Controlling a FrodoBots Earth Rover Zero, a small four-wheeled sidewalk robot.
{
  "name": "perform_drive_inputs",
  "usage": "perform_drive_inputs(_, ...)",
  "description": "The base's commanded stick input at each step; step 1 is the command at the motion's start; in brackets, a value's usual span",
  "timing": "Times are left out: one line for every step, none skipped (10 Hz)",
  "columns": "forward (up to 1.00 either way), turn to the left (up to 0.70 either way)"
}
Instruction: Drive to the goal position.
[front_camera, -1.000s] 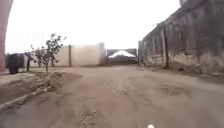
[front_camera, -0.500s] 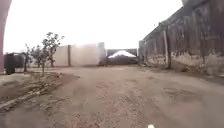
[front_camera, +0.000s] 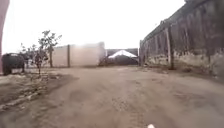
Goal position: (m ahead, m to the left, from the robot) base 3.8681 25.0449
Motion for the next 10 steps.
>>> perform_drive_inputs(0.5,0.0)
perform_drive_inputs(0.5,0.0)
perform_drive_inputs(0.5,0.0)
perform_drive_inputs(0.5,0.0)
perform_drive_inputs(0.5,0.0)
perform_drive_inputs(0.5,0.0)
perform_drive_inputs(0.5,0.0)
perform_drive_inputs(0.5,0.0)
perform_drive_inputs(0.5,0.0)
perform_drive_inputs(0.5,0.0)
